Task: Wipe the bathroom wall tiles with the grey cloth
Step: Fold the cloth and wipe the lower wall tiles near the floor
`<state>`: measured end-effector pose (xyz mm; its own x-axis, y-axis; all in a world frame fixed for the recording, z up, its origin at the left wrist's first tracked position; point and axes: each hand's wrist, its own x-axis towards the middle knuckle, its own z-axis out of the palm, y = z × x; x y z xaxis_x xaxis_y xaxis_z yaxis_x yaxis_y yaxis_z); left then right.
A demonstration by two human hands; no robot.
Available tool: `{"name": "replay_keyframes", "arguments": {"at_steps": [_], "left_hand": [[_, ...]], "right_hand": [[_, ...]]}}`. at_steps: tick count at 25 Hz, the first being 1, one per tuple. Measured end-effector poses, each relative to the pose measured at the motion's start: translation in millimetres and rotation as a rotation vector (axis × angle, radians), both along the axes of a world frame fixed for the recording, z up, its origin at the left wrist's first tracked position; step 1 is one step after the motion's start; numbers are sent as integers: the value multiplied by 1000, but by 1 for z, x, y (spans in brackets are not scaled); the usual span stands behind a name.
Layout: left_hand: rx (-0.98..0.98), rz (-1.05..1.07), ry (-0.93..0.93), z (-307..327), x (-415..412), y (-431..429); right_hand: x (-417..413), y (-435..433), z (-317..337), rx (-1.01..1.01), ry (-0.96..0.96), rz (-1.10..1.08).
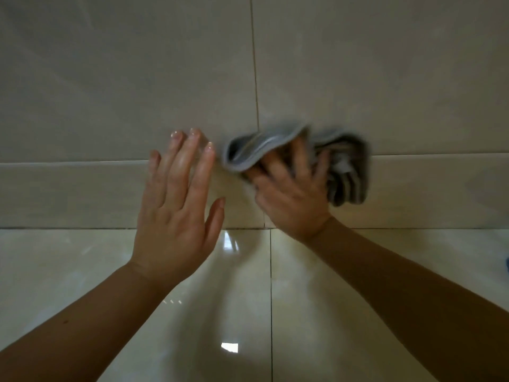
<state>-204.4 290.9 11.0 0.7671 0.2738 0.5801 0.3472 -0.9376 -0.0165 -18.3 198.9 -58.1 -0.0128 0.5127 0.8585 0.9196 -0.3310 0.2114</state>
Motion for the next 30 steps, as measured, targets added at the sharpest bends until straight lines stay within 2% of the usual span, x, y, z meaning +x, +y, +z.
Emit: {"name": "replay_keyframes", "arguments": {"at_steps": [2,4,6,8,11,16,18,20,22,24,26,27,29,30], "left_hand": [[-3,14,-2,-2,-2,1],[-4,16,7,-5,-2,1],[-6,17,7,-11,-2,0],[-14,14,18,-19,-2,-5],[-39,-10,47,-31,1,-13],[-51,-23,61,-34,5,-14],[-46,-31,58,-33,7,-16],[-38,-43,57,-32,13,-21],[-37,-56,54,-32,19,-28],[-41,-66,33,-32,24,-36],[-39,-66,29,-32,24,-41],[-34,-65,39,-32,25,-42],[-27,-75,69,-34,26,-44],[-30,-77,78,-35,26,-44]], "right_hand": [[-4,-7,-49,-345,-114,148],[3,-33,-87,-644,-40,179],[17,-58,-102,-755,112,151],[31,-74,-100,-794,114,126],[61,-104,-102,-698,79,116],[108,-185,-113,-549,5,-149],[96,-171,-102,-426,-15,-193],[76,-130,-85,-314,45,-127],[62,-103,-71,-336,63,-10],[71,-110,-72,-305,75,-67],[89,-141,-87,-263,266,-330],[98,-155,-93,-172,486,-479],[107,-165,-92,267,965,-724],[112,-163,-90,419,1211,-831]]}}
